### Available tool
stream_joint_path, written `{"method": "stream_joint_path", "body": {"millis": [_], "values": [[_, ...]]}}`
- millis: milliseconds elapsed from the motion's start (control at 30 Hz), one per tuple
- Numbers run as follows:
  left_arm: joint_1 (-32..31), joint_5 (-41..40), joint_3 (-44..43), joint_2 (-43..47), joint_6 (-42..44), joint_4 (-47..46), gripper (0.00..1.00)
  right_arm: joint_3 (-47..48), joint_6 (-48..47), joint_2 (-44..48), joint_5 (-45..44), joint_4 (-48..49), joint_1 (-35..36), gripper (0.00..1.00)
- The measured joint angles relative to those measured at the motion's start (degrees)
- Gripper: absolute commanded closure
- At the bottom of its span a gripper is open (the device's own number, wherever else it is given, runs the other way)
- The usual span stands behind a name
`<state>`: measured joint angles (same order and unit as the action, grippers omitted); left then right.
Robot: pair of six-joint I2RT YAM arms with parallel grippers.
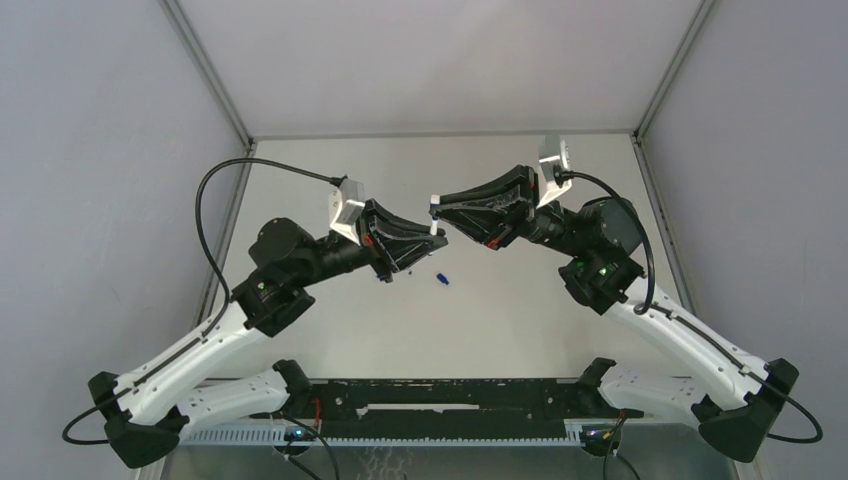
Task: Insert the pens into the pen caps
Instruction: Insert the pen cap onto the pen.
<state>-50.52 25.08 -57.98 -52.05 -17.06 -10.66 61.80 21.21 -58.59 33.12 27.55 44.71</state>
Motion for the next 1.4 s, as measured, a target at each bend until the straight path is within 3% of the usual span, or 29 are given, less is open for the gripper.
{"method": "stream_joint_path", "body": {"millis": [833,1400], "values": [[-0.52,-2.67,0.02,3.06,-0.09,0.72,1.0,0.04,0.52,-0.9,-6.8,1.86,5.31,0.97],[-0.52,-2.4,0.02,2.6,-0.04,1.62,1.0,0.04,-2.54,0.81,-6.95,-2.23,5.35,0.72]]}}
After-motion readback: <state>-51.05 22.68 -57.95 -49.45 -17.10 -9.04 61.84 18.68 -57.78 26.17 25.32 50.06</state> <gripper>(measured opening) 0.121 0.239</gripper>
